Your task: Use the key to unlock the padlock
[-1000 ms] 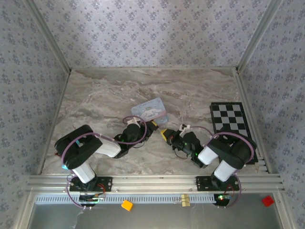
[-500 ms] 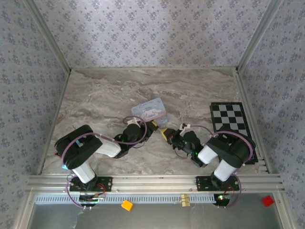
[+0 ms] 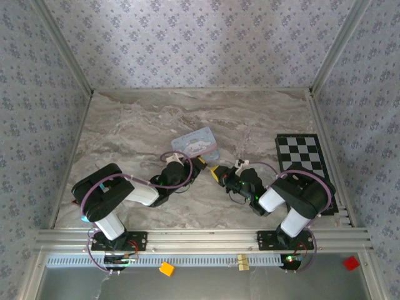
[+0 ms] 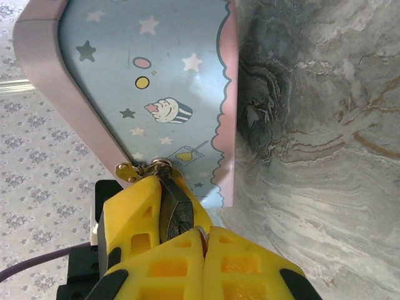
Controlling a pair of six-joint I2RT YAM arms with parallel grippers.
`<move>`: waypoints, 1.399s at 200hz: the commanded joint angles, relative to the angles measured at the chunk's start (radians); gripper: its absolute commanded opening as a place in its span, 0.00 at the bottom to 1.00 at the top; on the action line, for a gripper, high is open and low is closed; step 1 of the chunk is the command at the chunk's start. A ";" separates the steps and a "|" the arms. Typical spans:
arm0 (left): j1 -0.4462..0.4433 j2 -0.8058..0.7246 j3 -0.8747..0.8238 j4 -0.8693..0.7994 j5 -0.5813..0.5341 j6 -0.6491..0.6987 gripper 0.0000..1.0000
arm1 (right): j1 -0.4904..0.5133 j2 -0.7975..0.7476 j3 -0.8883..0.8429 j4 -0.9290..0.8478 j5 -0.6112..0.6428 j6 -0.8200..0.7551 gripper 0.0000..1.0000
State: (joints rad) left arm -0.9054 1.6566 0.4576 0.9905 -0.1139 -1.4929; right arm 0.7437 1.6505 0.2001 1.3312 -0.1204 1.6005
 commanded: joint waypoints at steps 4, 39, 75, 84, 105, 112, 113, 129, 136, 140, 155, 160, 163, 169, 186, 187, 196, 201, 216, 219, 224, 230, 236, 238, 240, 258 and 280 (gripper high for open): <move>-0.060 -0.009 0.049 0.092 0.188 0.003 0.00 | 0.025 -0.014 0.067 0.063 -0.043 -0.010 0.00; -0.049 -0.021 0.052 0.097 0.178 -0.004 0.00 | 0.024 -0.022 0.037 0.063 -0.030 -0.013 0.00; -0.045 -0.053 0.045 0.026 0.162 0.015 0.00 | -0.007 -0.066 0.024 0.034 -0.057 -0.002 0.00; -0.044 -0.058 0.039 0.023 0.157 0.016 0.00 | -0.009 -0.081 0.031 -0.001 -0.068 -0.010 0.00; -0.042 -0.058 0.033 0.030 0.154 0.011 0.00 | 0.000 -0.108 0.040 -0.044 -0.071 -0.035 0.00; -0.042 -0.058 0.033 0.030 0.152 0.011 0.00 | 0.001 -0.117 0.041 -0.051 -0.068 -0.039 0.00; -0.042 -0.058 0.033 0.030 0.152 0.011 0.00 | 0.002 -0.117 0.042 -0.051 -0.068 -0.040 0.00; -0.042 -0.057 0.036 0.028 0.152 0.013 0.00 | 0.000 -0.133 0.043 -0.070 -0.063 -0.045 0.00; -0.041 -0.056 0.039 0.025 0.154 0.014 0.00 | 0.001 -0.137 0.044 -0.075 -0.062 -0.048 0.00; -0.042 -0.057 0.038 0.024 0.154 0.015 0.00 | 0.001 -0.137 0.047 -0.075 -0.064 -0.050 0.00; -0.042 -0.052 0.042 0.019 0.155 0.016 0.00 | 0.002 -0.148 0.058 -0.085 -0.076 -0.061 0.00; -0.042 -0.051 0.042 0.019 0.155 0.016 0.00 | 0.003 -0.154 0.060 -0.094 -0.076 -0.066 0.00; -0.041 -0.049 0.041 0.020 0.155 0.016 0.00 | 0.004 -0.159 0.063 -0.103 -0.076 -0.068 0.00; -0.042 -0.048 0.040 0.020 0.155 0.014 0.00 | 0.005 -0.170 0.065 -0.123 -0.073 -0.075 0.00; -0.042 -0.042 0.033 0.027 0.151 0.008 0.00 | 0.007 -0.207 0.066 -0.170 -0.065 -0.096 0.00; -0.042 -0.042 0.033 0.028 0.151 0.008 0.00 | 0.007 -0.209 0.067 -0.170 -0.065 -0.097 0.00; -0.043 -0.040 0.032 0.028 0.151 0.007 0.00 | 0.009 -0.227 0.071 -0.184 -0.064 -0.106 0.00; -0.043 -0.038 0.032 0.027 0.150 0.006 0.00 | 0.009 -0.236 0.072 -0.194 -0.065 -0.108 0.00; -0.043 -0.035 0.031 0.029 0.149 0.005 0.00 | 0.018 -0.266 0.076 -0.227 -0.054 -0.119 0.00; -0.043 -0.034 0.032 0.029 0.149 0.005 0.00 | 0.019 -0.271 0.078 -0.234 -0.052 -0.122 0.00; -0.043 -0.033 0.033 0.030 0.149 0.005 0.00 | 0.020 -0.278 0.079 -0.247 -0.051 -0.128 0.00; -0.043 -0.032 0.035 0.030 0.151 0.005 0.00 | 0.023 -0.286 0.081 -0.259 -0.047 -0.134 0.00; -0.043 -0.030 0.036 0.031 0.151 0.005 0.00 | 0.027 -0.290 0.082 -0.267 -0.043 -0.137 0.00; -0.043 -0.029 0.037 0.032 0.152 0.005 0.00 | 0.028 -0.291 0.083 -0.269 -0.043 -0.138 0.00; -0.043 -0.029 0.038 0.032 0.152 0.005 0.00 | 0.029 -0.291 0.082 -0.270 -0.041 -0.139 0.00; -0.044 -0.025 0.042 0.041 0.155 0.002 0.00 | 0.041 -0.279 0.082 -0.261 -0.032 -0.144 0.00; -0.050 -0.026 0.045 0.044 0.155 -0.003 0.00 | 0.058 -0.228 0.080 -0.189 -0.031 -0.128 0.00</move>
State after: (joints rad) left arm -0.9054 1.6249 0.4576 0.9905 -0.0727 -1.4933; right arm 0.7593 1.3933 0.2176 0.9977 -0.1104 1.4952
